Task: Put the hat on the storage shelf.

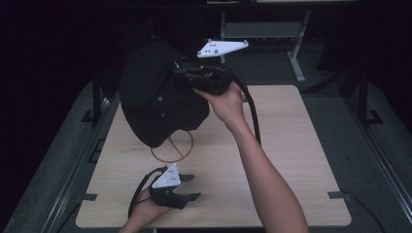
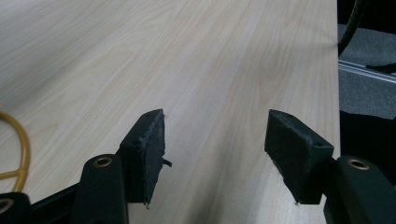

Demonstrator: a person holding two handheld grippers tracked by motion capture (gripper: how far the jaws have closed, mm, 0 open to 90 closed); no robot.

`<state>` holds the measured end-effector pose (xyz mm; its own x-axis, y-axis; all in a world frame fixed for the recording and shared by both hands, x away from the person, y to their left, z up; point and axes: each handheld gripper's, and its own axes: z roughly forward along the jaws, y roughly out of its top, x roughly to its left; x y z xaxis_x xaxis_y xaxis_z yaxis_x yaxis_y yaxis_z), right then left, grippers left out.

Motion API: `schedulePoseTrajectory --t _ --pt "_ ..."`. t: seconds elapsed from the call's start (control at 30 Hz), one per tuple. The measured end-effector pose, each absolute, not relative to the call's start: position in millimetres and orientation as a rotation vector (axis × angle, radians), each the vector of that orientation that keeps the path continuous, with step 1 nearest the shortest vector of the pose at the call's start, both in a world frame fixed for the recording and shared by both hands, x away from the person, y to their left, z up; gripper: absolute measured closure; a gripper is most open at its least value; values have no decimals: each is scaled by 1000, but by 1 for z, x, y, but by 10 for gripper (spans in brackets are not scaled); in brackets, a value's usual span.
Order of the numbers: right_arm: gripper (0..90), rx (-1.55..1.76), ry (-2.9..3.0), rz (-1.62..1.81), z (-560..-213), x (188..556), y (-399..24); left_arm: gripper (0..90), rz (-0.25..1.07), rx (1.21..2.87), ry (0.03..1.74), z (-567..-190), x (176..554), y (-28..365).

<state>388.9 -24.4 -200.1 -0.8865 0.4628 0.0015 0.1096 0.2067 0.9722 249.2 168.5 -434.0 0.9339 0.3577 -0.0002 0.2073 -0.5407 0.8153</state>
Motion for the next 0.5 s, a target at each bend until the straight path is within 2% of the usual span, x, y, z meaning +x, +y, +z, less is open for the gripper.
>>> schedulePoseTrajectory --t 0.5 --pt "883 528 2234 1695 -200 407 4 375 188 2165 393 -435 250 167"
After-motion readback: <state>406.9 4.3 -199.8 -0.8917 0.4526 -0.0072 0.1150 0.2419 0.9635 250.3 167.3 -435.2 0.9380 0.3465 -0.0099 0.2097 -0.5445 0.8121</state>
